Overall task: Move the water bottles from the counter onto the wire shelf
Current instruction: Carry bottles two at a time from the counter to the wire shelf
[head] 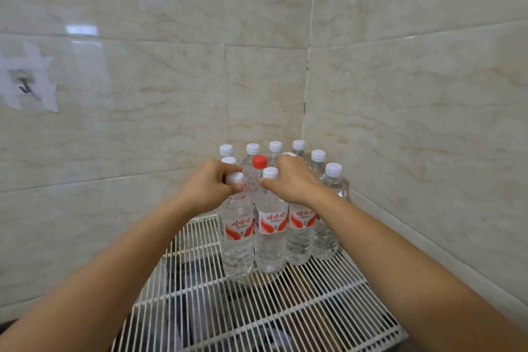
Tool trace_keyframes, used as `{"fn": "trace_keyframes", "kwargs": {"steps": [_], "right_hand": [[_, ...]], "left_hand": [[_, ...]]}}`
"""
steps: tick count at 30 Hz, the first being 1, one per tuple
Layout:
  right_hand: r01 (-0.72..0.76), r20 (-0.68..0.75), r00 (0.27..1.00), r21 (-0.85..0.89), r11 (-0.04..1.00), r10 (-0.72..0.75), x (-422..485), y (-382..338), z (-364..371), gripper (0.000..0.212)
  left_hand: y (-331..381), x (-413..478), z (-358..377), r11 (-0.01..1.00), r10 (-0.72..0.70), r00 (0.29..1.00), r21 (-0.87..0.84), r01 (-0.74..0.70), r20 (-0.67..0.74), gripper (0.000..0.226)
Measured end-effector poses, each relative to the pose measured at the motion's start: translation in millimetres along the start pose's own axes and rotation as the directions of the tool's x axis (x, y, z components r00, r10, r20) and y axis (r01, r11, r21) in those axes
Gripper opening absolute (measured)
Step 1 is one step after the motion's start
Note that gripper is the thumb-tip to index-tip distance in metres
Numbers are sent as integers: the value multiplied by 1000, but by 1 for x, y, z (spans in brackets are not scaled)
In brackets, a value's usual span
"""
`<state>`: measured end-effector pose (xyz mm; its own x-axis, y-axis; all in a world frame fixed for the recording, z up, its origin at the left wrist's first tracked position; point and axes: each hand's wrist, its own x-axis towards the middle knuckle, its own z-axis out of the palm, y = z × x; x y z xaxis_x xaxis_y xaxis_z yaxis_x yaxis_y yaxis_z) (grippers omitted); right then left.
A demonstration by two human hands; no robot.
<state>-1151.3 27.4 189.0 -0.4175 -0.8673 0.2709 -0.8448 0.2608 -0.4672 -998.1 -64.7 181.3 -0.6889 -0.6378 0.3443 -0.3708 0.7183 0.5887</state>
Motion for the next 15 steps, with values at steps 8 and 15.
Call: {"fn": "trace_keyframes", "kwargs": {"steps": [8,15], "right_hand": [[-25,-63,998,-73,997,21,5,-3,11,40],[-11,-49,999,-77,997,7,6,-2,14,28]], "left_hand": [[0,-7,7,998,-36,998,-56,33,-52,40],[-7,-18,19,995,-32,991,-103,19,-127,48]]}}
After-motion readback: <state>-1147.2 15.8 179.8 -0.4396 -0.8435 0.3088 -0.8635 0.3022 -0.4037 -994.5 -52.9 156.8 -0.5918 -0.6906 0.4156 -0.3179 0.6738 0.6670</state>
